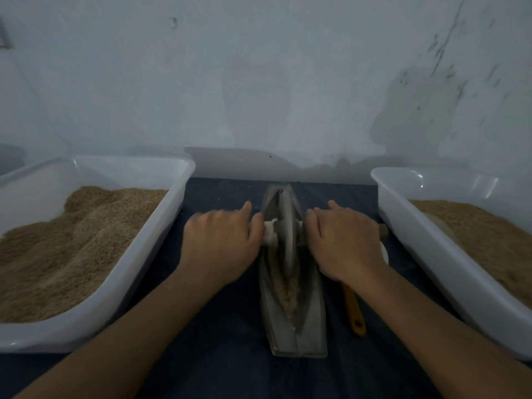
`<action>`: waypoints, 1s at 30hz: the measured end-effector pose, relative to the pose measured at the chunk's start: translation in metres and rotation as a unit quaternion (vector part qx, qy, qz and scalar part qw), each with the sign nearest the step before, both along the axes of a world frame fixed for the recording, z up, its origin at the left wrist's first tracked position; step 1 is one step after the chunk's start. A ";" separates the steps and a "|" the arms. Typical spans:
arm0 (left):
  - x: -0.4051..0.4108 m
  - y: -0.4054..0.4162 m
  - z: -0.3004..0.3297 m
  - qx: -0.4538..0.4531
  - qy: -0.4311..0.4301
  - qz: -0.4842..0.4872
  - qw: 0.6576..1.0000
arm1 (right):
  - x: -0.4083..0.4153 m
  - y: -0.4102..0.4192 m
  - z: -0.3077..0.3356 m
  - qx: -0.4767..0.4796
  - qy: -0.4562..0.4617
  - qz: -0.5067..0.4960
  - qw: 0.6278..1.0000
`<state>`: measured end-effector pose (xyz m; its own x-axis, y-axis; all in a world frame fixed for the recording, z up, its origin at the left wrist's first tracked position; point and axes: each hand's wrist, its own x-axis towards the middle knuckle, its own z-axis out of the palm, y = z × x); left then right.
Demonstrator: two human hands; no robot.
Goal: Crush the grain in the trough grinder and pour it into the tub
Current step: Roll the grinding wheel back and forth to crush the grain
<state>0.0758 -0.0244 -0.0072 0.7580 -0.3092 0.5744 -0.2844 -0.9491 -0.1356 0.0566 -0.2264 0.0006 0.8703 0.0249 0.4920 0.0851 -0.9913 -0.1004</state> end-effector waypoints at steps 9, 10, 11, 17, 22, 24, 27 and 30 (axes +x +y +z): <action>0.060 -0.009 0.020 0.039 0.140 0.021 0.989 | 0.045 0.002 0.013 0.007 0.065 -0.033 0.997; 0.048 -0.003 0.017 0.028 0.140 0.005 0.990 | 0.030 0.003 0.010 0.007 0.045 -0.022 0.999; 0.034 0.003 0.011 0.018 0.134 -0.009 0.991 | 0.014 0.004 0.007 0.001 0.024 -0.014 1.000; -0.047 0.012 -0.006 -0.074 0.044 -0.042 0.995 | -0.053 -0.004 -0.010 0.021 -0.037 0.022 0.999; -0.012 -0.003 0.009 -0.036 0.098 0.027 0.994 | -0.028 -0.002 -0.007 0.024 -0.024 -0.006 0.999; 0.021 -0.012 0.010 -0.014 0.123 0.062 0.990 | 0.004 -0.003 -0.001 0.008 0.009 -0.012 1.000; 0.061 -0.022 0.016 -0.074 0.165 0.105 0.978 | 0.048 -0.002 0.010 -0.045 0.067 -0.022 0.996; 0.077 -0.022 0.019 -0.104 0.184 0.105 0.972 | 0.064 0.001 0.016 -0.027 0.082 -0.030 0.996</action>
<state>0.1527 -0.0466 0.0116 0.9575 -0.0326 0.2865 -0.0751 -0.9875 0.1388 0.1206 -0.2255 0.0163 0.9397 -0.0074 0.3418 0.0116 -0.9985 -0.0536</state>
